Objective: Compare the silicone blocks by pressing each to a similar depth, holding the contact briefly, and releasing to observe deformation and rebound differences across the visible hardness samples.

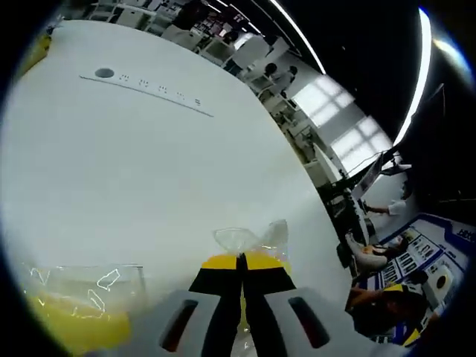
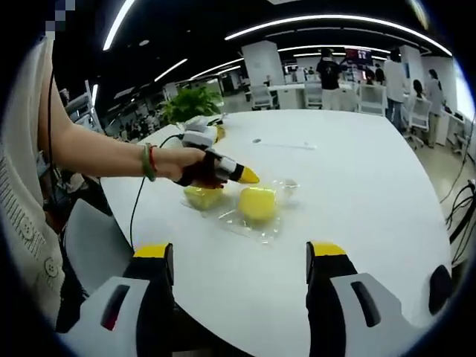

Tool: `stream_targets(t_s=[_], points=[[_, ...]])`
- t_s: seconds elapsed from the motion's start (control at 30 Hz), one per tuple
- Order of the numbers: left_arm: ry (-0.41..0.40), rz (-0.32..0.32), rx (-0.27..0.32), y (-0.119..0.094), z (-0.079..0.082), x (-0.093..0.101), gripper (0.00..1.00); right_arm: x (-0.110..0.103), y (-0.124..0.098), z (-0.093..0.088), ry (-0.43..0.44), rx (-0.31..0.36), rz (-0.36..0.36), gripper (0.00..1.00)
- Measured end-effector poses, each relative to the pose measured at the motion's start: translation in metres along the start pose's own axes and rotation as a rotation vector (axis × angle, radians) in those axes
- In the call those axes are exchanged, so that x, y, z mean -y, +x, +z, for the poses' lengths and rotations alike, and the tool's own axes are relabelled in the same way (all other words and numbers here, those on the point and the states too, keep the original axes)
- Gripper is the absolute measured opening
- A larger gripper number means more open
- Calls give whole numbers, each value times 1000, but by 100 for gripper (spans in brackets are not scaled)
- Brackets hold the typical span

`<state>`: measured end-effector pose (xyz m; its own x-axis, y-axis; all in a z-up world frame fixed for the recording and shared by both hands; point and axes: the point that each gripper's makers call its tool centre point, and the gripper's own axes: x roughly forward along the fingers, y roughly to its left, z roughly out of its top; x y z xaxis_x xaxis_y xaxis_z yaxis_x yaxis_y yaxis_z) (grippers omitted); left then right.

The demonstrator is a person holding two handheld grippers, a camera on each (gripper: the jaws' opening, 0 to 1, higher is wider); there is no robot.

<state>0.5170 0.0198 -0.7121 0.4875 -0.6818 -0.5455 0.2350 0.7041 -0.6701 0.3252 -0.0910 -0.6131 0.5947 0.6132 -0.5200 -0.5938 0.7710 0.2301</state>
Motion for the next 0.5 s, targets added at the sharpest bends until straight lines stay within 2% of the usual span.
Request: stream_targets(t_s=[0.13, 0.23, 0.37, 0.5], points=[[5, 54, -15, 3, -8, -13, 0, -1, 4, 0, 3, -4, 5, 66], [-11, 48, -4, 3, -7, -16, 0, -2, 6, 1, 1, -4, 8, 66], [11, 51, -5, 4, -6, -16, 0, 0, 6, 4, -4, -4, 2, 65], [10, 57, -1, 2, -3, -16, 1, 0, 4, 13, 12, 23, 0, 66]])
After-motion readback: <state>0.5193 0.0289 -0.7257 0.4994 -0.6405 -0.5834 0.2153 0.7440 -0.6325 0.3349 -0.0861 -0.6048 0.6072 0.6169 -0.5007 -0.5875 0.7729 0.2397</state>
